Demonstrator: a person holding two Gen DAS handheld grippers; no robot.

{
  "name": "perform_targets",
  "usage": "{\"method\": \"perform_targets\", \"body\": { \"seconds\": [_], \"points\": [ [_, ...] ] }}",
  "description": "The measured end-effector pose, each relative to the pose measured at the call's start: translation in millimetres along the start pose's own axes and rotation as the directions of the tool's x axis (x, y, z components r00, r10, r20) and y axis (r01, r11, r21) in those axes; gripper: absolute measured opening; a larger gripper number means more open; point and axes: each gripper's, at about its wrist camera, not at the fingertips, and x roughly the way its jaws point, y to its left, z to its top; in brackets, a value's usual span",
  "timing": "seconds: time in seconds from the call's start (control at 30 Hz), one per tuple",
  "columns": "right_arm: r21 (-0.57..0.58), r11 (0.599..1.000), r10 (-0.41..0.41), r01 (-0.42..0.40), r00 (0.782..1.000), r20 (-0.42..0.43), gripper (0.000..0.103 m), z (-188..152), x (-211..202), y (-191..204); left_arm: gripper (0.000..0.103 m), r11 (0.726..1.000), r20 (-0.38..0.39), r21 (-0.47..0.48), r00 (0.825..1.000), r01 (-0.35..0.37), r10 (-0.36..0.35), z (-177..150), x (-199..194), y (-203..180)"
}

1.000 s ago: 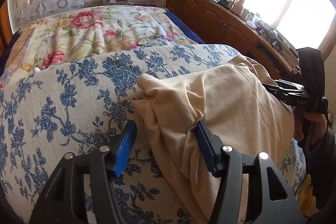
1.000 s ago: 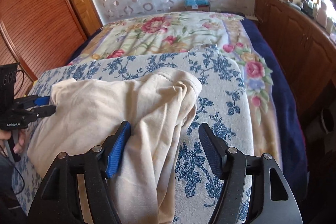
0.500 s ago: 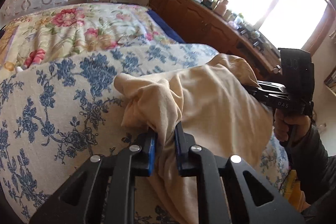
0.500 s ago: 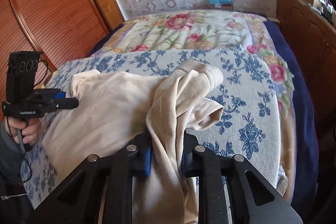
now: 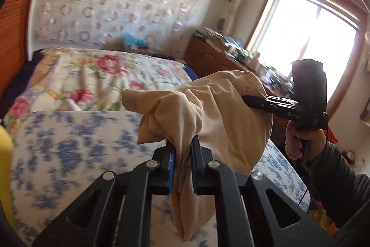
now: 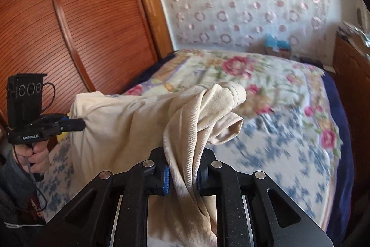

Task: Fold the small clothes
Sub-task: 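Grasp the folded shirt with both grippers and lift it off the bed, then lower the folded shirt beside the yellow plush toy and open both grippers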

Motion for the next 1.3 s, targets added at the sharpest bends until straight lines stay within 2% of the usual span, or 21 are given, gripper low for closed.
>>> {"method": "perform_targets", "body": {
  "seconds": [0.2, 0.37, 0.6, 0.77, 0.93, 1.0, 1.07, 1.1, 1.17, 1.23, 1.3],
  "points": [
    [-0.146, 0.985, 0.093, -0.094, 0.996, -0.011, 0.013, 57.0, 78.7, 65.8, 0.009, 0.982, 0.085, -0.127, 0.985, -0.142, 0.153, -21.9, -55.8, 75.9],
    [-0.235, 0.949, 0.186, -0.208, 0.976, -0.110, 0.013, 91.8, 161.1, 122.5, 0.009, 0.947, 0.086, -0.245, 0.968, -0.209, 0.235, -57.3, -82.7, 131.9],
    [-0.359, 0.895, 0.213, -0.265, 0.961, -0.179, 0.013, 115.4, 238.9, 195.7, 0.009, 0.909, 0.074, -0.319, 0.950, -0.267, 0.305, -92.9, -91.5, 164.2],
    [-0.450, 0.850, 0.190, -0.275, 0.955, -0.226, 0.013, 123.9, 284.2, 236.7, 0.009, 0.888, 0.036, -0.330, 0.935, -0.321, 0.352, -99.7, -85.6, 173.2],
    [-0.427, 0.850, 0.210, -0.309, 0.942, -0.263, 0.014, 117.7, 310.2, 239.0, 0.009, 0.872, -0.008, -0.338, 0.927, -0.355, 0.374, -105.5, -82.1, 179.1],
    [-0.402, 0.871, 0.191, -0.282, 0.948, -0.253, 0.020, 120.0, 319.2, 234.8, 0.009, 0.867, -0.028, -0.337, 0.924, -0.367, 0.381, -107.2, -79.9, 179.7],
    [-0.380, 0.897, 0.154, -0.228, 0.965, -0.214, 0.025, 124.0, 319.6, 229.1, 0.009, 0.862, -0.041, -0.338, 0.921, -0.377, 0.387, -107.9, -82.9, 179.2],
    [-0.375, 0.906, 0.134, -0.196, 0.974, -0.185, 0.031, 127.1, 315.4, 227.3, 0.009, 0.859, -0.044, -0.341, 0.919, -0.382, 0.391, -107.3, -84.6, 178.7],
    [-0.352, 0.917, 0.138, -0.188, 0.977, -0.164, 0.044, 133.4, 307.5, 222.0, 0.010, 0.857, -0.047, -0.349, 0.921, -0.378, 0.386, -107.1, -85.5, 178.5],
    [-0.348, 0.924, 0.116, -0.159, 0.983, -0.140, 0.045, 136.0, 298.9, 217.6, 0.011, 0.858, -0.046, -0.341, 0.918, -0.385, 0.394, -106.9, -87.5, 174.9],
    [-0.335, 0.927, 0.128, -0.170, 0.981, -0.143, 0.045, 133.1, 293.0, 214.0, 0.012, 0.855, -0.051, -0.332, 0.913, -0.398, 0.404, -107.7, -87.7, 172.9]
  ]
}}
